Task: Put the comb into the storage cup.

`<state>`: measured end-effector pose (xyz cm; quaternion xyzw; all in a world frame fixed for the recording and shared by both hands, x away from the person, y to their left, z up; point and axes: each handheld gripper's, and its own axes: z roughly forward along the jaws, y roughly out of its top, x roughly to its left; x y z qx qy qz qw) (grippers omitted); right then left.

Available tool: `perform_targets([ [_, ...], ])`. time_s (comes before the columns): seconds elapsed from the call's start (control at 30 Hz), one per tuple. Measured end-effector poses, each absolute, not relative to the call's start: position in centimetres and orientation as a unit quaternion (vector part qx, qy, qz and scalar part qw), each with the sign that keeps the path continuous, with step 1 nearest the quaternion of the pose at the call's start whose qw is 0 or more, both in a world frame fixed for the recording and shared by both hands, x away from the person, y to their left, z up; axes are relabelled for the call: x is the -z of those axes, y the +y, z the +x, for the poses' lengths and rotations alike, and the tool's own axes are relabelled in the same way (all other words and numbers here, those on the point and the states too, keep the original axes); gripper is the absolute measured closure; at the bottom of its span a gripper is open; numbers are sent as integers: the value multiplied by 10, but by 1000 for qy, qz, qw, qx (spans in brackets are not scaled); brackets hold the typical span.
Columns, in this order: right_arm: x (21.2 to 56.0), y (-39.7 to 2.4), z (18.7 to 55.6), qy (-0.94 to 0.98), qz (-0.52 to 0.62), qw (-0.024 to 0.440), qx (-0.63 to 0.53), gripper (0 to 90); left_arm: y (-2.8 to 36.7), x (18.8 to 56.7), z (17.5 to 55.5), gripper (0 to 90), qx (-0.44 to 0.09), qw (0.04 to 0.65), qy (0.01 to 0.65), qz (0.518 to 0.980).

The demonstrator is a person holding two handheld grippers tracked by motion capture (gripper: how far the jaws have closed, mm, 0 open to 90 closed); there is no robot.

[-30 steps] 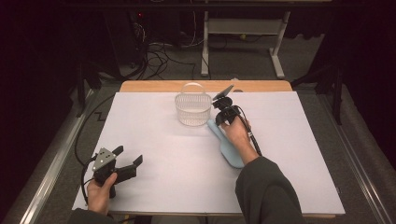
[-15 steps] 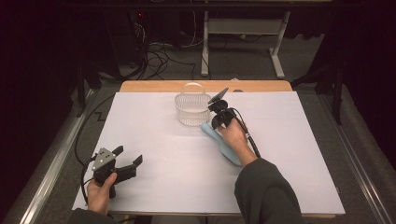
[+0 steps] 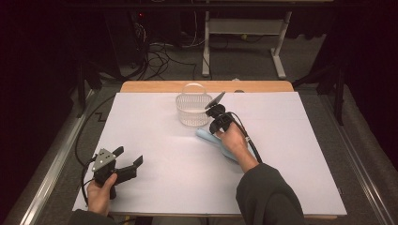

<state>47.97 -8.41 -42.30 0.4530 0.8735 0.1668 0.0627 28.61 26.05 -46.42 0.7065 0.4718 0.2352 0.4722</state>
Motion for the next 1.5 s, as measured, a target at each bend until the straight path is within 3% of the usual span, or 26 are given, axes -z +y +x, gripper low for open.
perform_targets([
  [1.5,431,-63,428,907,375,49,-184,900,259,463,285,159,-253,459,467,712],
])
